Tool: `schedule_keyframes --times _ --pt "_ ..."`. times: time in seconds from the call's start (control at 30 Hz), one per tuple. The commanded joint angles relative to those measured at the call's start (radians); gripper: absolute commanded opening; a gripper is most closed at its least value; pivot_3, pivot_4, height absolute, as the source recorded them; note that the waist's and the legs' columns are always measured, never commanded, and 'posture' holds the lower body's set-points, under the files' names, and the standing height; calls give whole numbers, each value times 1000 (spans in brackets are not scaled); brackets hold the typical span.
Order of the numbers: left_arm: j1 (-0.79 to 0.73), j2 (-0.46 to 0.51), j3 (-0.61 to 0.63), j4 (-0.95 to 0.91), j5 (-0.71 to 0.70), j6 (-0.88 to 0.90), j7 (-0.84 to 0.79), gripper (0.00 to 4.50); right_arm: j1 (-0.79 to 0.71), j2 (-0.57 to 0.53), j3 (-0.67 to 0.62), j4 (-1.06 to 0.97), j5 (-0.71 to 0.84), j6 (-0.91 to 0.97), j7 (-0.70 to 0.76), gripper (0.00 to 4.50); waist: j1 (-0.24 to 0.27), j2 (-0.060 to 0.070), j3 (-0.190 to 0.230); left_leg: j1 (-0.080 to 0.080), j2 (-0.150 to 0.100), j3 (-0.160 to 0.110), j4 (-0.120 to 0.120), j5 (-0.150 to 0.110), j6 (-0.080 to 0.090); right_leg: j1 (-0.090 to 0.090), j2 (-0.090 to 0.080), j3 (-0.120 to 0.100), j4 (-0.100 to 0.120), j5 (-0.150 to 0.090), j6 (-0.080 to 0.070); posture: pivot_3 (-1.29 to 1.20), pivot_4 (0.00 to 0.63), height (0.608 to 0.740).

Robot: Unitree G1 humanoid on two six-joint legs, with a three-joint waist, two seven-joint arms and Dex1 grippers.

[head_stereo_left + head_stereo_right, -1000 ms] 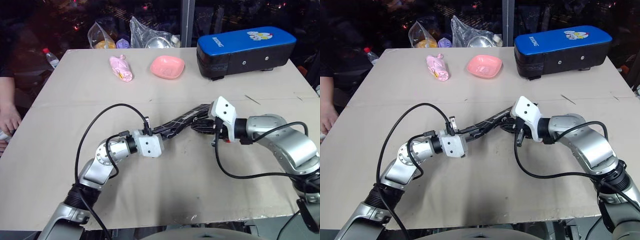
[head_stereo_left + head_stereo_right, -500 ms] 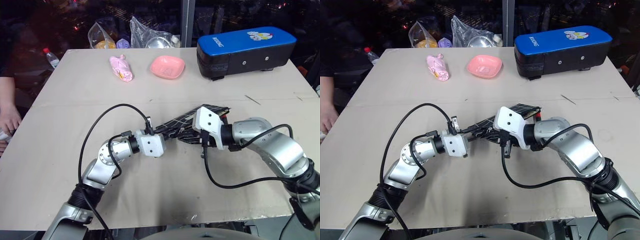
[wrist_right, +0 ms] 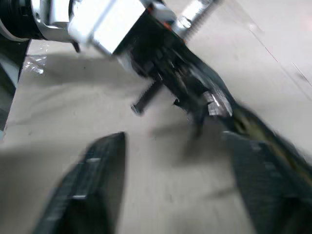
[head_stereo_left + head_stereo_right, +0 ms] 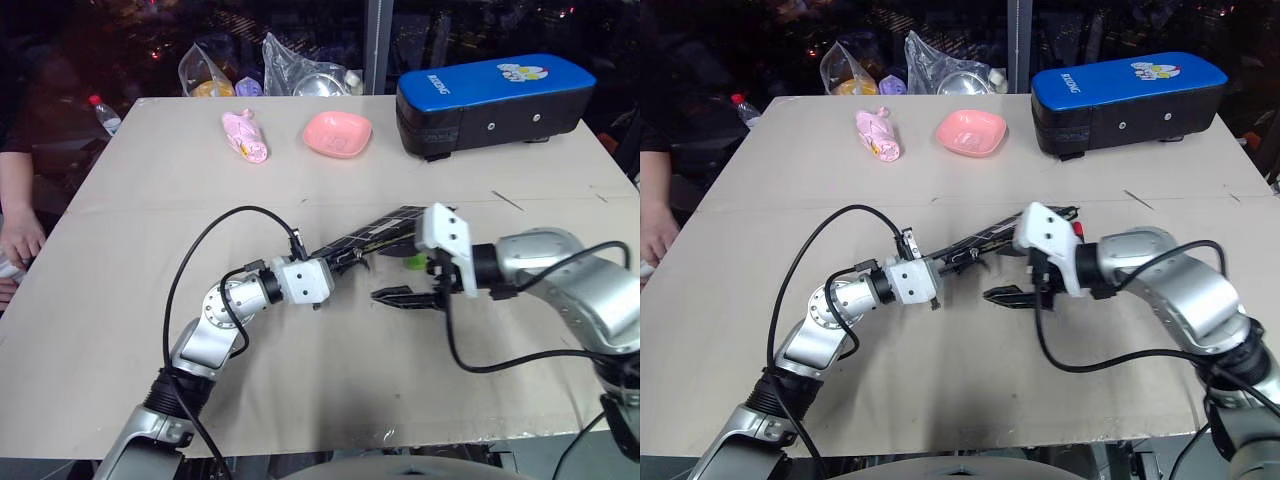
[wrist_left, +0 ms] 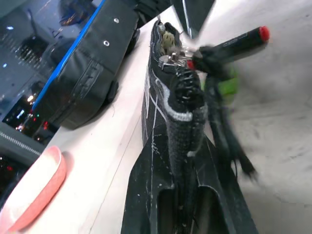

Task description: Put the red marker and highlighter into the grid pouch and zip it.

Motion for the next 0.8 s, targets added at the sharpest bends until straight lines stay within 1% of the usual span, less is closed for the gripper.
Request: schedule_keyframes --times 0.03,0.07,0.13,0.17,0.2,0.27,0.3,0.33,0.63,0.7,0.8 --pt "1 1 22 -21 -20 -1 12 0 20 -38 -174 -2 97 13 20 3429 -1 0 0 0 0 0 0 0 0 0 0 0 0 0 0 0 150 740" --pt "0 1 21 -21 -21 0 12 0 19 -32 -198 20 95 7 -6 3158 -3 0 0 0 0 0 0 0 0 0 1 0 0 0 0 0 150 740" --pt "-2 0 20 -22 -22 2 12 0 20 -20 -206 61 61 -24 -48 2463 -2 0 0 1 0 0 0 0 0 0 1 1 0 0 1 0 150 740" --pt "-4 -1 20 -20 -22 1 12 0 18 -10 -199 82 41 -40 -67 2061 -2 0 0 1 0 0 0 0 0 0 1 1 0 0 1 0 150 740" --pt "-5 -1 20 -19 -22 1 11 0 15 2 -192 102 26 -54 -86 1437 -2 0 0 1 0 0 0 0 0 0 2 0 0 0 1 0 150 740" --pt "-9 0 19 -16 -23 0 10 0 7 20 -160 147 -17 -77 -114 790 -2 0 0 1 0 0 0 0 0 0 1 1 0 0 0 0 150 740" --pt "-10 0 18 -16 -22 0 10 0 6 27 -145 162 -32 -83 -122 268 -2 0 0 0 0 0 0 0 0 0 1 1 0 0 0 0 150 740" --pt "-11 0 18 -16 -22 0 10 0 2 35 -130 174 -50 -91 -133 121 -1 0 0 0 0 0 0 0 0 0 1 1 0 0 0 0 150 740" --pt "-11 5 19 -26 -21 4 9 0 -54 117 -45 256 -144 -148 -178 121 -3 0 0 0 0 1 0 0 0 0 1 1 0 0 0 0 150 740" --pt "-12 5 18 -27 -19 3 9 0 -71 137 -8 285 -179 -168 -183 121 -2 0 0 0 0 1 0 0 0 0 1 1 0 0 0 0 150 740" --pt "-15 4 19 -29 -19 1 12 0 -95 137 92 334 -284 -257 -160 121 -2 0 0 0 0 1 0 0 0 0 1 1 0 0 0 0 150 740"
